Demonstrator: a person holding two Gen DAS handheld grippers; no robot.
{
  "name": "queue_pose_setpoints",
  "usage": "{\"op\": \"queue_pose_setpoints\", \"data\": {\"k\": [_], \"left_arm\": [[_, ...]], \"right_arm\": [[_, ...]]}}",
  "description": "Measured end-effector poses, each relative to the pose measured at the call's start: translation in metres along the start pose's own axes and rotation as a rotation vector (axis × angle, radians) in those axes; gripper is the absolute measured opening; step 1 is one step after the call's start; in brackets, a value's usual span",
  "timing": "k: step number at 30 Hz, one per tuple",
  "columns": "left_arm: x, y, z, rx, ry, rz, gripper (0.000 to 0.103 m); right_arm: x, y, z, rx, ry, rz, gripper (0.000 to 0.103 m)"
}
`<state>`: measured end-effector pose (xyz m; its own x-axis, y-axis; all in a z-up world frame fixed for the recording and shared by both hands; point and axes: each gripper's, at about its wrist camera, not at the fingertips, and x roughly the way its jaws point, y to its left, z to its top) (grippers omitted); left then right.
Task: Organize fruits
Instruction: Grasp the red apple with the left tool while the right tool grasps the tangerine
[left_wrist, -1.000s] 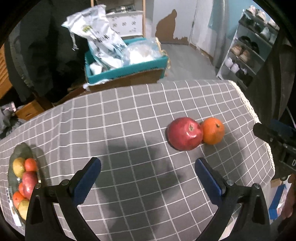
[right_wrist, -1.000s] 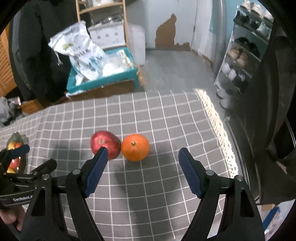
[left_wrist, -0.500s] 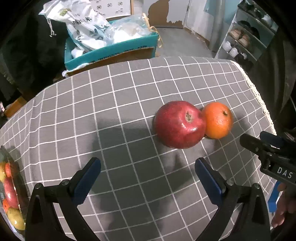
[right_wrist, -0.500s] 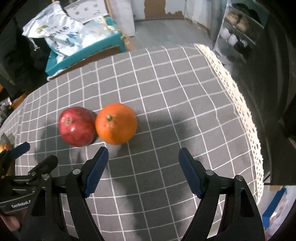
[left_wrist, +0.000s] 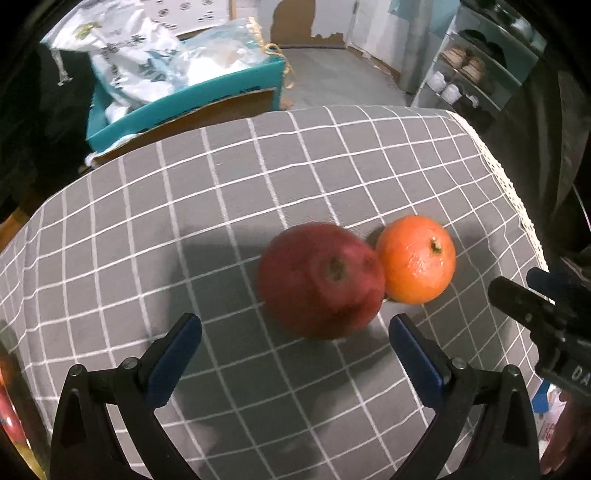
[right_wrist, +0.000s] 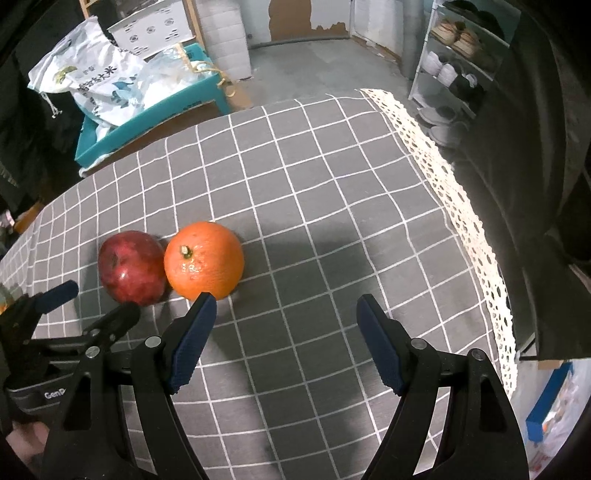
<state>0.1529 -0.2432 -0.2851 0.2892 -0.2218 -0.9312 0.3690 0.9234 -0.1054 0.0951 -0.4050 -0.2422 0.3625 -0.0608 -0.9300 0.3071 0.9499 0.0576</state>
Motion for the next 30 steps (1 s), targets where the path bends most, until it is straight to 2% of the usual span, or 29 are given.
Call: {"op": "queue_pose_setpoints", "data": {"k": [5,9,12,17,21,30], "left_arm": [[0.015,-0.006,0.007,0.020,0.023,0.001,0.102],[0.018,-0.004,0.012,-0.002,0.017,-0.021,0.102],[0.022,-0.001,0.014,-0.014,0.013,-0.034,0.093],[0.025,0.003,0.014,-0.017,0.011,-0.115,0.078],[0.022,0.000,0.010,0.014,-0.006,-0.092,0.078],[0.004,0.034,-0.001,-0.042,-0.032,-0.040,0.078]], "right_arm": [[0.002,-0.002,0.001,0.011,0.004,0.003,0.078],[0.006,-0.002,0.001,0.015,0.012,0.003,0.078],[0.008,0.000,0.001,0.009,0.016,0.003,0.078],[0.010,0.003,0.002,0.007,0.020,0.004,0.078],[0.012,0.007,0.005,0.004,0.019,0.023,0.078],[0.022,0.032,0.013,-0.059,0.015,0.062,0.078]]}}
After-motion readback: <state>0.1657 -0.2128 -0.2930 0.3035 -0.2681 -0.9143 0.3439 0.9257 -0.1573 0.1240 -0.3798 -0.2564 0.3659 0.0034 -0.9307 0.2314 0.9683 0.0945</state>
